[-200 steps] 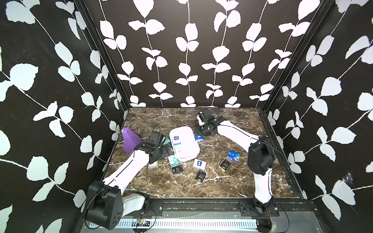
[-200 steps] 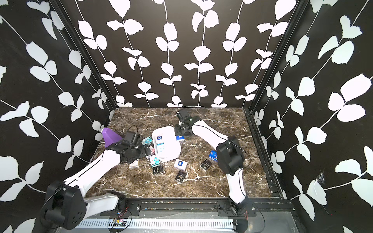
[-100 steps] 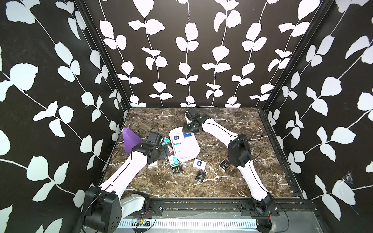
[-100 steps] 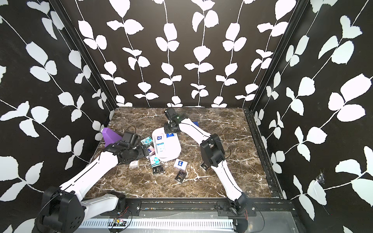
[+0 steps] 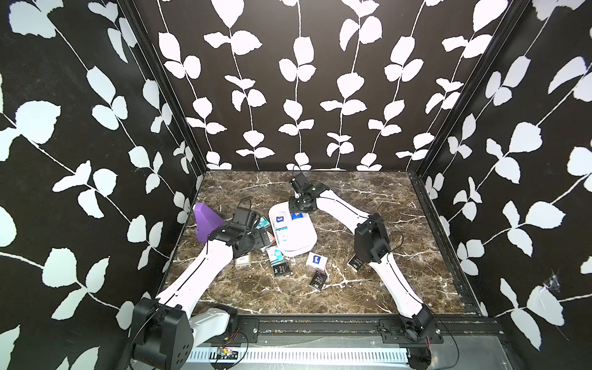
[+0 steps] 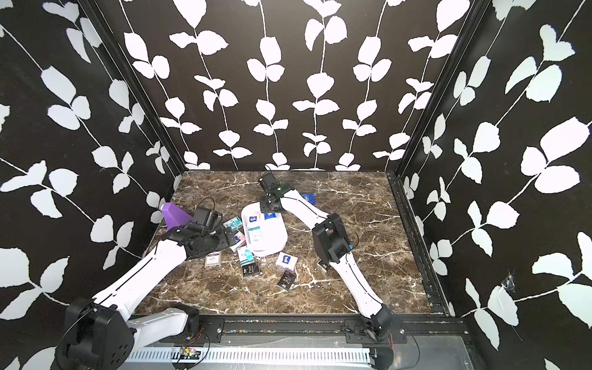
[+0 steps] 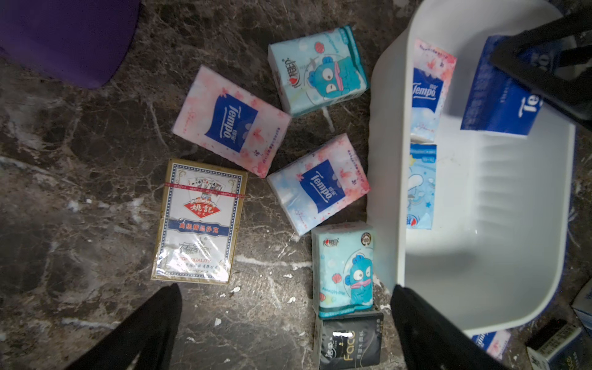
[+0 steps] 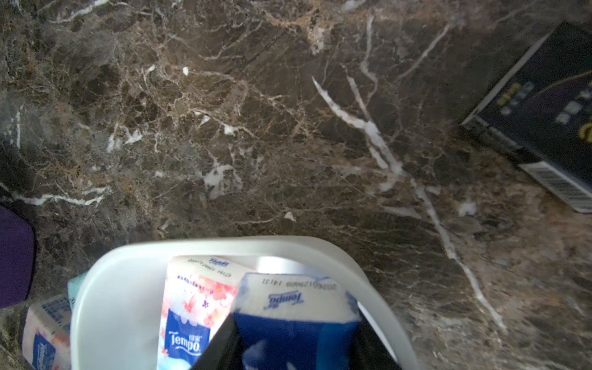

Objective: Put the pocket tissues into the storage box
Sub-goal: Place the pocket tissues in the storage box, then pick up the pocket tissues from the center of the board.

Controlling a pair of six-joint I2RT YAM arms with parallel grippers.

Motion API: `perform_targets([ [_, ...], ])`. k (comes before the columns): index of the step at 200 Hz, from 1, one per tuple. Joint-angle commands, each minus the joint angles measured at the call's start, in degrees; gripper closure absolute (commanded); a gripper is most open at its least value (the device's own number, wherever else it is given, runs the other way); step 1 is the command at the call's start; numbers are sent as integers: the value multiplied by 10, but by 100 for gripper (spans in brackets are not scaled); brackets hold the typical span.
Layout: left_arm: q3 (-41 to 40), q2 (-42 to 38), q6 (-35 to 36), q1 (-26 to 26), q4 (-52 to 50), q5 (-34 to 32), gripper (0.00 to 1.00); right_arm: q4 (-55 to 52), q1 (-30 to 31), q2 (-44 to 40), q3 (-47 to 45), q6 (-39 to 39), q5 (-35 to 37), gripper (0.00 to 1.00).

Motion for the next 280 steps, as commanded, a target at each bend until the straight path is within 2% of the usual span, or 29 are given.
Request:
perform_targets([
  [1, 13, -20, 12, 5, -29, -13, 1, 13, 11, 20, 39, 24, 6, 54],
  [29, 13, -26, 16, 6, -35, -15, 1, 28, 11, 37, 47, 48, -6, 51],
  [69, 11, -28, 16, 7, -33, -15, 1, 52, 11, 35, 50, 63, -33, 38],
  [135, 18, -17, 8, 8, -12, 6, 1, 115, 4, -56, 1, 71, -70, 32],
  [180, 36, 16, 10, 7, 3, 41, 1, 116, -6, -171, -123, 19, -69, 27],
  [209, 41, 30, -1, 7, 16, 65, 1, 122, -23, -250, -238, -13, -39, 25],
  [236, 46, 41, -7, 7, 20, 79, 1, 94, -52, -289, -302, -43, 1, 23],
  [254, 51, 50, -9, 7, 19, 86, 1, 65, -81, -295, -318, -30, 21, 21],
  [280, 61, 63, -11, 7, 18, 88, 1, 55, -115, -295, -329, 37, 31, 19],
])
